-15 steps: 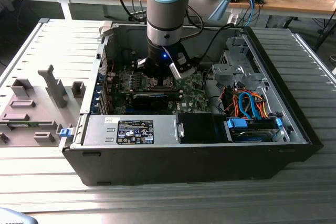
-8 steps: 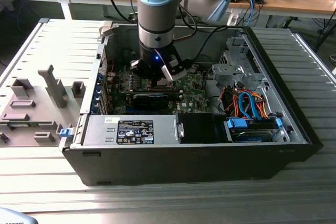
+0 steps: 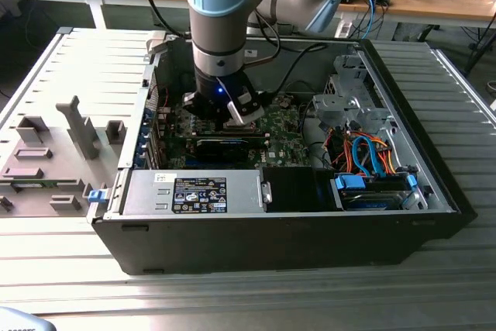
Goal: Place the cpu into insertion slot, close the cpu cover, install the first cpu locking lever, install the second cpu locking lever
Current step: 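Install the second cpu locking lever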
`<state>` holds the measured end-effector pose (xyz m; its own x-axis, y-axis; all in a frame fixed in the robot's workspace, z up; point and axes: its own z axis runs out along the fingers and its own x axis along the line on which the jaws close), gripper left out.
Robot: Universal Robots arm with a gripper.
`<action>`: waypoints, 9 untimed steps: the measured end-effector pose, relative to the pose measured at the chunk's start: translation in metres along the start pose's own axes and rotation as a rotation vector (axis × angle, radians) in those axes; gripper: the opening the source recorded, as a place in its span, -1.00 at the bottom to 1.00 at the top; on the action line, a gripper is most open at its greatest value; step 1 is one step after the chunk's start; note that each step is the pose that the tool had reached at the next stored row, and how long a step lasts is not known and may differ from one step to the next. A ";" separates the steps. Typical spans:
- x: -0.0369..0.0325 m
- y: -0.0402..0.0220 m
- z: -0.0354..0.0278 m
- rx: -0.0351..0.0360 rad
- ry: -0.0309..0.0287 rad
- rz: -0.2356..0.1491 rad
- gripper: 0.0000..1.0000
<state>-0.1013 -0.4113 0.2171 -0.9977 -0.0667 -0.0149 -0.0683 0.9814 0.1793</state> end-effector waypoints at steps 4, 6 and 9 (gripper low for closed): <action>0.0019 -0.0008 0.0048 -0.0059 0.0004 -0.004 -0.79; 0.0019 -0.0010 0.0070 -0.0142 0.0005 -0.008 -0.79; 0.0020 -0.0011 0.0098 -0.0239 0.0007 -0.013 -0.79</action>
<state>-0.1032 -0.4108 0.2073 -0.9967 -0.0796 -0.0167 -0.0813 0.9759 0.2026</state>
